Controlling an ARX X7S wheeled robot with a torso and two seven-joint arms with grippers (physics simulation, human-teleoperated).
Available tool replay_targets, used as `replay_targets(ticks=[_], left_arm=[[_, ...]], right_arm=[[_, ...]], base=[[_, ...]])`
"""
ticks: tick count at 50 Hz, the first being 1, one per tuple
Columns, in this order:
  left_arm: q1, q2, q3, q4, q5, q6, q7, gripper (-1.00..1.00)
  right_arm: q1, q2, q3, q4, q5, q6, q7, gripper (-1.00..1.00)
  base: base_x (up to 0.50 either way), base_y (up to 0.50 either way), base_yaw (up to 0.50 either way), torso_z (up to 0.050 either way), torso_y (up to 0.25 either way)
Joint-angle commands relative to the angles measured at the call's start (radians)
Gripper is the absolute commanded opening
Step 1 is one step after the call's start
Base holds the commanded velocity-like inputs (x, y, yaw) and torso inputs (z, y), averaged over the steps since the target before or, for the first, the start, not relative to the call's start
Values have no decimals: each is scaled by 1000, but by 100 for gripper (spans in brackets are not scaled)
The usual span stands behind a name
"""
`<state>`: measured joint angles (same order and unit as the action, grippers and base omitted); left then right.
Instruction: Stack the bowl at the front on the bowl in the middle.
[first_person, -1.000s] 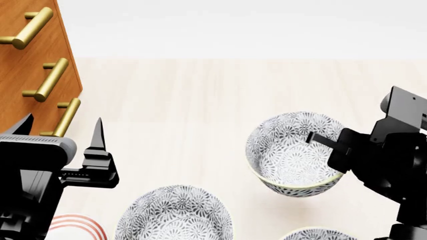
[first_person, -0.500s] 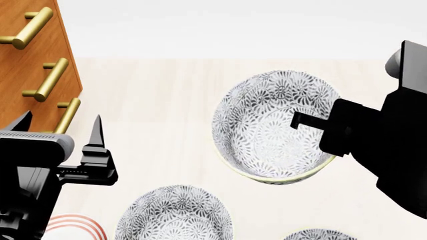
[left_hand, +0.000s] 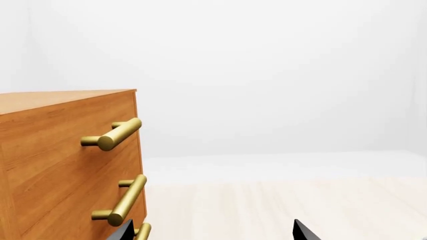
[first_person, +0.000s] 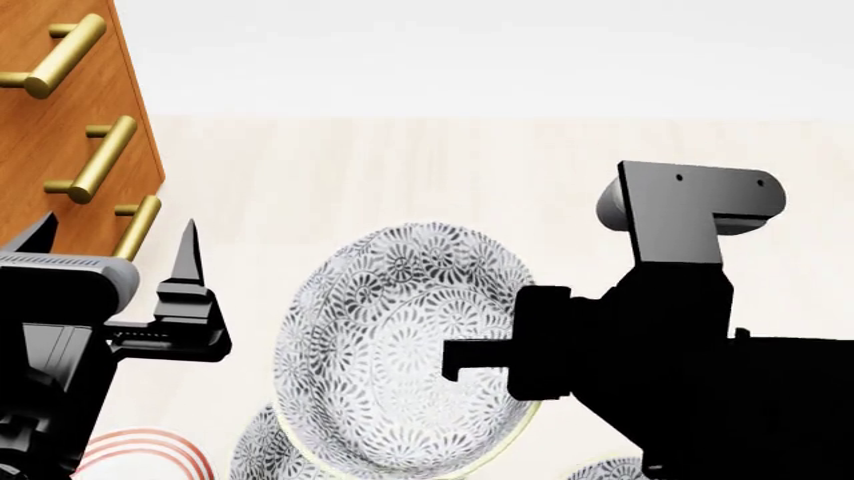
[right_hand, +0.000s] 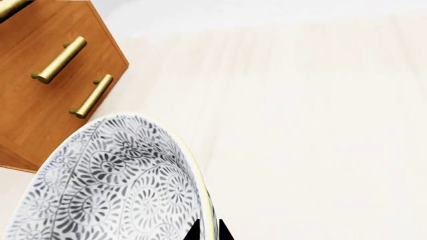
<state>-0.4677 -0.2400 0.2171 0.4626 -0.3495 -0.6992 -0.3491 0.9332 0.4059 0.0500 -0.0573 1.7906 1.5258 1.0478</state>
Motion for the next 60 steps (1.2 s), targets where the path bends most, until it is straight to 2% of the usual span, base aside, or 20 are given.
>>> replay_targets(ticks=[1, 7, 16, 30, 42, 55, 56, 60], left_arm=[[-4, -4, 1, 6, -8, -7, -6, 100], [-1, -6, 3, 10, -12, -7, -9, 100], [2, -9, 3, 2, -16, 1, -11, 100], [7, -14, 12, -12, -16, 15, -13, 100], [6, -18, 19, -10, -20, 15, -18, 100], [11, -25, 30, -17, -18, 25, -19, 100], [12, -25, 31, -16, -19, 25, -20, 100], [13, -26, 33, -15, -22, 25, -19, 100]], right_arm=[[-45, -54, -67, -46, -124, -18, -192, -100], [-77, -71, -119, -54, -241, -57, -341, -100], [-89, -55, -181, -12, -361, -118, -471, -100], [-81, -47, -243, 54, -450, -182, -564, -100], [-91, -51, -373, 226, -616, -297, -740, -100], [-97, -52, -405, 262, -643, -328, -783, -100], [-96, -50, -410, 262, -643, -326, -787, 100], [-95, -47, -417, 259, -644, -326, -795, 100]], base=[[0, 0, 0, 0, 0], [0, 0, 0, 0, 0], [0, 0, 0, 0, 0], [0, 0, 0, 0, 1], [0, 0, 0, 0, 0], [0, 0, 0, 0, 1], [0, 0, 0, 0, 0], [0, 0, 0, 0, 0]])
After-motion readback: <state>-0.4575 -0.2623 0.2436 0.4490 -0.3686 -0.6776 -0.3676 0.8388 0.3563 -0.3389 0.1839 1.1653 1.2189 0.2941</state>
